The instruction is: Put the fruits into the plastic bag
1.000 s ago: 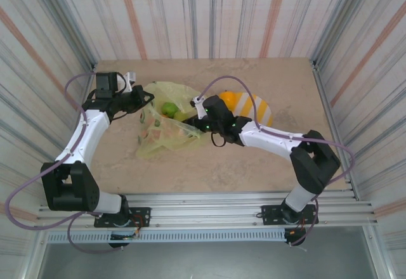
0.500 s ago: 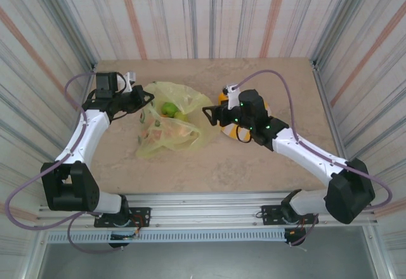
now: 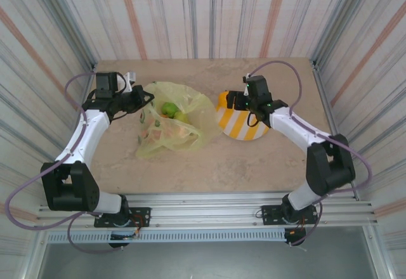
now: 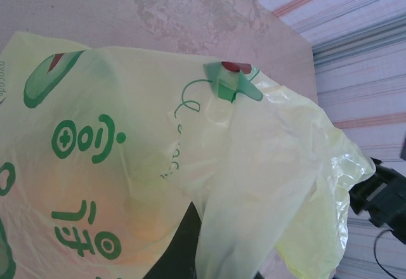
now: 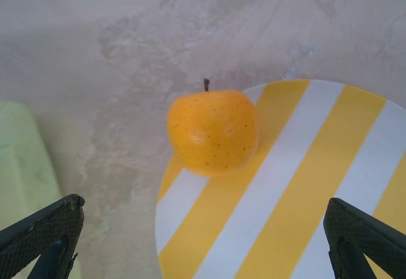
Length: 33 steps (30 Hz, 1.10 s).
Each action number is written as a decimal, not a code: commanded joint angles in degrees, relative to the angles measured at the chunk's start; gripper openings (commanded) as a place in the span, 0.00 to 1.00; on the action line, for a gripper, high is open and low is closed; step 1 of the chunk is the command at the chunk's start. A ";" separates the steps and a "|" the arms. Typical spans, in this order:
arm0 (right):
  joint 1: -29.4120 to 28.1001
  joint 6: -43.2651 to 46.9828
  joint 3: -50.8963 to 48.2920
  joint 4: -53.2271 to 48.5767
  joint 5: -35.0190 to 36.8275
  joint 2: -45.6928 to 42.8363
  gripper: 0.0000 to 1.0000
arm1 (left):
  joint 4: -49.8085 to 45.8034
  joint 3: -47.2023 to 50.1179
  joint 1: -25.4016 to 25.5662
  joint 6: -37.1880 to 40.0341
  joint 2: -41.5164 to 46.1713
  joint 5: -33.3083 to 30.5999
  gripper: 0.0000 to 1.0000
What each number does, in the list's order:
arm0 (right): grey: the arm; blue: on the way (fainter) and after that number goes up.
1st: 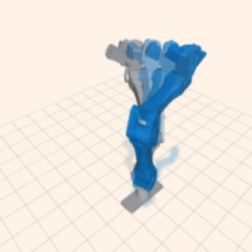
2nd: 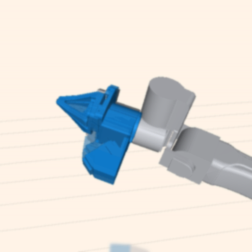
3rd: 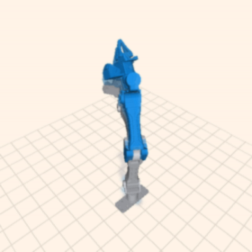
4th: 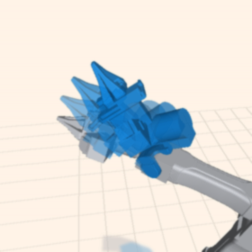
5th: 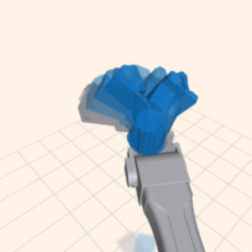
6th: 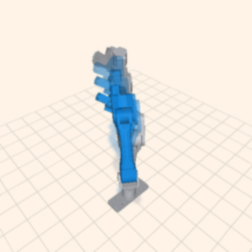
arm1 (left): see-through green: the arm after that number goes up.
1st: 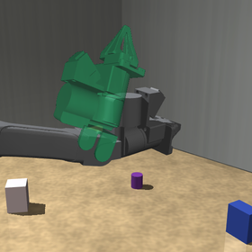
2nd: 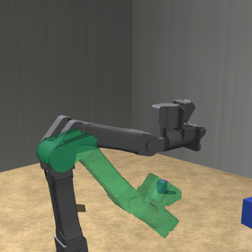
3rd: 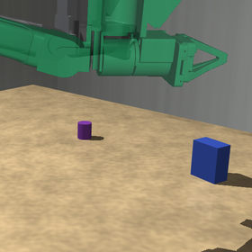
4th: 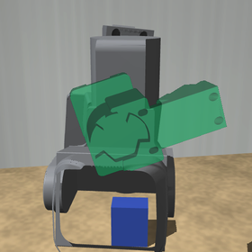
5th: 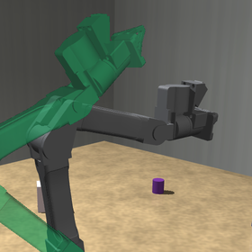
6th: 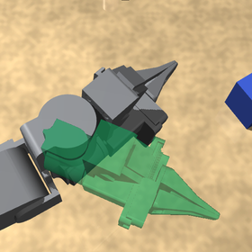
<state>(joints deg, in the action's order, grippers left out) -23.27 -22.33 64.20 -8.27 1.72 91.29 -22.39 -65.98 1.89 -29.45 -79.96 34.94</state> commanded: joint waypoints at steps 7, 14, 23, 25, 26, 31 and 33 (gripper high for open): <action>-0.10 -0.22 13.63 -9.17 1.71 14.50 0.99 | 0.50 0.50 -0.04 -0.30 0.77 0.75 0.00; -0.13 1.18 21.91 -13.57 1.30 22.38 0.99 | 0.51 0.50 0.03 -0.34 0.77 1.03 0.00; -0.20 2.76 28.42 -17.34 3.22 28.65 0.99 | 0.51 0.50 -0.04 -0.34 0.77 1.00 0.00; -0.14 3.03 29.57 -17.83 3.29 29.75 0.99 | 0.51 0.50 0.01 -0.44 0.71 1.03 0.00; -0.11 3.16 30.27 -18.05 3.09 30.34 0.99 | 0.51 0.50 -0.01 -0.45 0.75 1.01 0.00; -0.05 3.68 33.39 -19.40 2.00 33.30 0.99 | 0.51 0.50 -0.04 -0.39 0.75 0.92 0.00; -0.02 3.69 34.36 -19.72 1.50 34.15 0.99 | 0.51 0.50 0.03 -0.34 0.69 0.92 0.00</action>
<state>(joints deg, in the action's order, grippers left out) -23.27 -20.12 96.20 -25.45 3.40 123.94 -22.39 -65.98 1.89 -29.45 -79.96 34.94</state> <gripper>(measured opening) 0.991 0.048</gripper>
